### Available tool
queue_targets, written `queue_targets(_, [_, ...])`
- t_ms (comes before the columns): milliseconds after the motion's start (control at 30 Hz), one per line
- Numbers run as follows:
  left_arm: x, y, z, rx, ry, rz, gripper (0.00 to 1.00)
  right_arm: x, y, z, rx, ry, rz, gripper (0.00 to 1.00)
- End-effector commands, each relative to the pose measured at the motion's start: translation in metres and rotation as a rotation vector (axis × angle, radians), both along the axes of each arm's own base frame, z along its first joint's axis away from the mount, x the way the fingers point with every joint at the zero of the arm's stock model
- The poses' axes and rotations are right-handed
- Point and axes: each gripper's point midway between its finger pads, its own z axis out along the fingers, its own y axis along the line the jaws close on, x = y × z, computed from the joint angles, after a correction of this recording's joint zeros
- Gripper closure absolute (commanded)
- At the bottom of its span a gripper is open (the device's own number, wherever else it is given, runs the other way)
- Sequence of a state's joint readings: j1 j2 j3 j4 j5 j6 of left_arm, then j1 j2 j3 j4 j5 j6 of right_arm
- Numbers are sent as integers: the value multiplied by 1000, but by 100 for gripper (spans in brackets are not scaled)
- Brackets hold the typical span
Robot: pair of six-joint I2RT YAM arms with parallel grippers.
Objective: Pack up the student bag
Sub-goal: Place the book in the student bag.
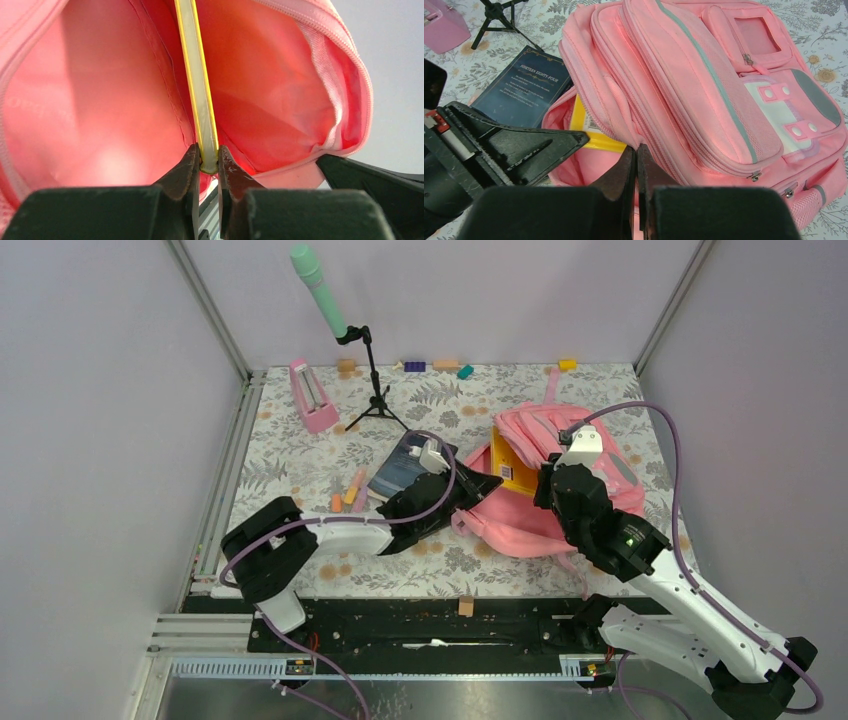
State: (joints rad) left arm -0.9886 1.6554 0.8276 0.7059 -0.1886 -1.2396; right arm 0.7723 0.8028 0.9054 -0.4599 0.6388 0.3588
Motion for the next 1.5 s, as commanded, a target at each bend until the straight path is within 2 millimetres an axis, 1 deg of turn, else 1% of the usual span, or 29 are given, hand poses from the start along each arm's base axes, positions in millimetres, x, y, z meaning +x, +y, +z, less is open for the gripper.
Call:
queue_targets(0, [9, -14, 85, -244, -121, 12, 100, 6, -3, 31, 63, -100, -37, 100])
queue_targets(133, [11, -25, 55, -212, -78, -13, 100, 5, -2, 32, 69, -103, -33, 100])
queue_targets(200, [12, -35, 43, -183, -68, -51, 88, 5, -1, 31, 71, -99, -29, 100])
queue_targets(267, [11, -43, 34, -130, -64, -79, 74, 4, -2, 30, 72, -99, -29, 100])
queue_targets(333, [11, -44, 29, -64, -80, -87, 65, 3, -3, 31, 75, -102, -31, 100])
queue_targets(367, [12, -43, 26, -23, -84, -85, 58, 3, -4, 31, 75, -105, -33, 100])
queue_targets(467, [15, -33, 15, 111, -85, -61, 32, 2, -7, 32, 76, -112, -41, 100])
queue_targets(500, [15, -29, 12, 150, -93, -55, 25, 2, -7, 32, 75, -112, -43, 100])
queue_targets(567, [17, -22, 8, 219, -103, -45, 16, 2, -7, 32, 74, -112, -43, 100])
queue_targets(667, [17, -15, -3, 338, -108, -52, 2, 3, -6, 31, 72, -109, -44, 100])
queue_targets(800, [18, -5, -5, 402, -128, -37, 1, 4, -5, 30, 71, -105, -43, 100])
queue_targets(900, [17, 5, 1, 394, -163, -13, 1, 4, -6, 30, 72, -104, -46, 100])
queue_targets(967, [14, 12, 9, 372, -201, 1, 1, 4, -5, 29, 70, -102, -46, 100])
queue_targets(1100, [9, 40, 30, 332, -287, 93, 1, 4, -5, 28, 66, -101, -48, 100])
queue_targets(1167, [7, 52, 33, 353, -301, 112, 1, 5, -5, 29, 66, -101, -48, 100])
queue_targets(1300, [2, 73, 34, 406, -305, 129, 1, 5, -4, 29, 66, -100, -45, 100])
queue_targets(1367, [1, 84, 30, 410, -290, 131, 1, 5, -4, 28, 67, -98, -43, 100])
queue_targets(1467, [6, 108, 24, 450, -251, 164, 1, 5, -3, 28, 70, -95, -39, 100])
